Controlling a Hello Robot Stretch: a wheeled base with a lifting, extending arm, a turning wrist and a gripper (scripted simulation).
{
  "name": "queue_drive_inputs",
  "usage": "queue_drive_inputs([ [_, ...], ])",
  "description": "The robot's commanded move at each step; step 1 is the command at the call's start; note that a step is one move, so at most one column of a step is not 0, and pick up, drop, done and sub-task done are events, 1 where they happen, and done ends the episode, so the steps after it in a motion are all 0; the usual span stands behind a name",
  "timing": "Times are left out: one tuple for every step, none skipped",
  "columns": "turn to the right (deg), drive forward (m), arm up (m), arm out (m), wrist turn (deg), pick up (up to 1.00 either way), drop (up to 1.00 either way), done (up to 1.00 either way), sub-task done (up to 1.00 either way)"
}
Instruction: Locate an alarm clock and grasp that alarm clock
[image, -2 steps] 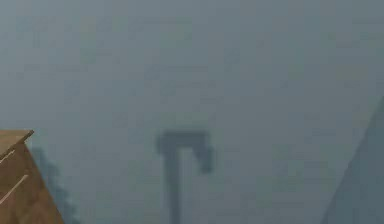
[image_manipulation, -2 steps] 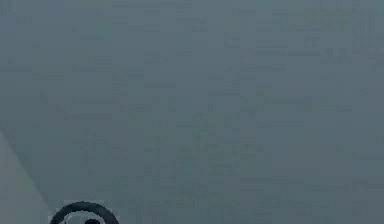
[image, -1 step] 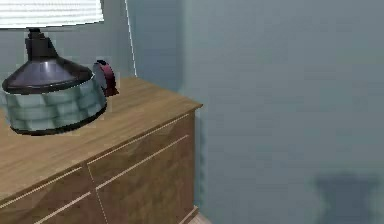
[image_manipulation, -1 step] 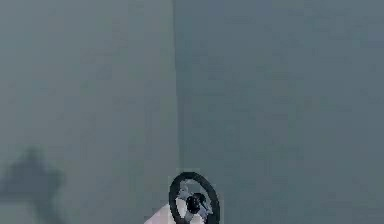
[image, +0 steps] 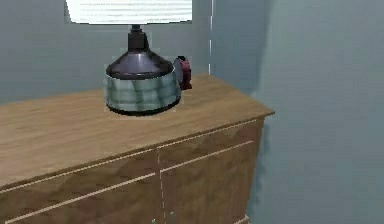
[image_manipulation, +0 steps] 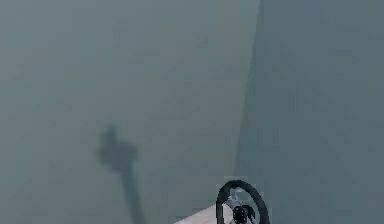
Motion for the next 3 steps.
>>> queue_drive_inputs([
  [0.0,0.35,0.0,0.0,0.0,0.0,0.0,0.0,0.0],
  [-45.0,0.0,0.0,0.0,0.0,0.0,0.0,0.0,0.0],
  [-42.0,0.0,0.0,0.0,0.0,0.0,0.0,0.0,0.0],
])
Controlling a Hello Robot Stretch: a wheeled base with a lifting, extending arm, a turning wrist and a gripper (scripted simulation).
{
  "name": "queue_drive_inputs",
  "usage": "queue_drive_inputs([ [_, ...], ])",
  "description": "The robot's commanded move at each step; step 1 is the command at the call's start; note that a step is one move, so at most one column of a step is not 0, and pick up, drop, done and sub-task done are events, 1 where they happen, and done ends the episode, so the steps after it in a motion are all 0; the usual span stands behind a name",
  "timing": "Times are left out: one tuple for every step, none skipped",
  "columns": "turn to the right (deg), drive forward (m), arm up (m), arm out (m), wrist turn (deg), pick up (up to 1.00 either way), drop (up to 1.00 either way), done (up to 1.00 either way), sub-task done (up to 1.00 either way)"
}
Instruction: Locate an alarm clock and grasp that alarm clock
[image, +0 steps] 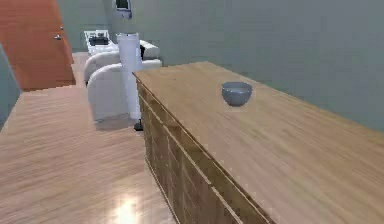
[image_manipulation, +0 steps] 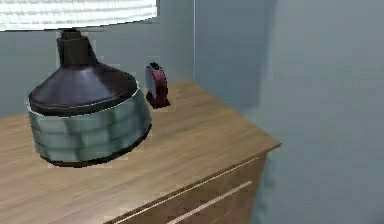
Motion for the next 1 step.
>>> queue_drive_inputs([
  [45.0,0.0,0.0,0.0,0.0,0.0,0.0,0.0,0.0],
])
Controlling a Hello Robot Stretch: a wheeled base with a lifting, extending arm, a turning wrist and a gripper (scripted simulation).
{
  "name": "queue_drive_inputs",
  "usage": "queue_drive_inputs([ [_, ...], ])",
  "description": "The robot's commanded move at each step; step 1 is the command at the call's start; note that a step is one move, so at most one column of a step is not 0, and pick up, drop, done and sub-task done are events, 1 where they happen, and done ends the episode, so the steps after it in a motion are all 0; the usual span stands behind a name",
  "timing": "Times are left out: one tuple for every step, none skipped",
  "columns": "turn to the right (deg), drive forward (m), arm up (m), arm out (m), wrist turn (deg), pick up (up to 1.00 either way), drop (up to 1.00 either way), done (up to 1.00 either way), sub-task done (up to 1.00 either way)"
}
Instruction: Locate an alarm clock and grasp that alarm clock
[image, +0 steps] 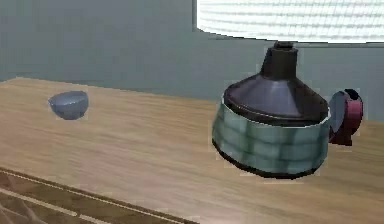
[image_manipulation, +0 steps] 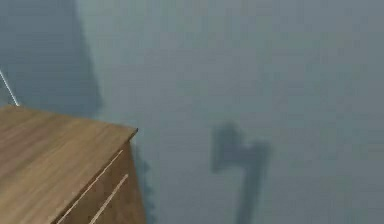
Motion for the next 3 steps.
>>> queue_drive_inputs([
  [45.0,0.0,0.0,0.0,0.0,0.0,0.0,0.0,0.0],
  [45.0,0.0,0.0,0.0,0.0,0.0,0.0,0.0,0.0],
  [24.0,0.0,0.0,0.0,0.0,0.0,0.0,0.0,0.0],
])
